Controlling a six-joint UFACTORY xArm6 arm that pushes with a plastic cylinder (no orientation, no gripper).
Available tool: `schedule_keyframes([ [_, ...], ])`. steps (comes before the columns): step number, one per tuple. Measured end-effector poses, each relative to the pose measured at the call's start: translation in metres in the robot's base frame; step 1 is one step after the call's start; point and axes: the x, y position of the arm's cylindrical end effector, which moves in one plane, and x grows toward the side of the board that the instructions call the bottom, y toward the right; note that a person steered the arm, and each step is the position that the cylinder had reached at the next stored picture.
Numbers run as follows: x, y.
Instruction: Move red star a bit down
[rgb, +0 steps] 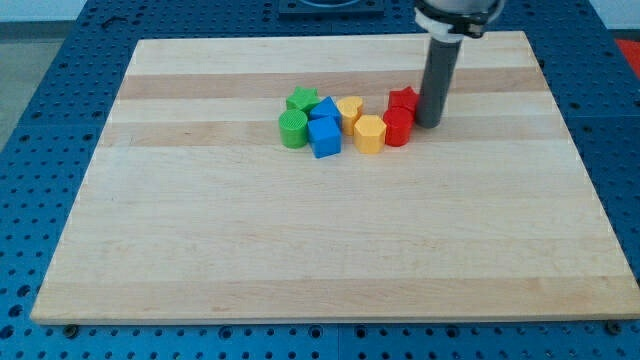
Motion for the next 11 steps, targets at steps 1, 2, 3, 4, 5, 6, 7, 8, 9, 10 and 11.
schedule_keyframes([
  [1,0.0,-0.014],
  [2,0.0,-0.023],
  [3,0.0,-0.009],
  [4,-0.011,0.024],
  [5,-0.046,0.012],
  [6,-0.073,-0.01],
  [7,-0.071,-0.014],
  [8,-0.052,-0.02],
  [9,-0.041,-0.036],
  [10,-0.041,-0.049],
  [11,-0.041,-0.049],
])
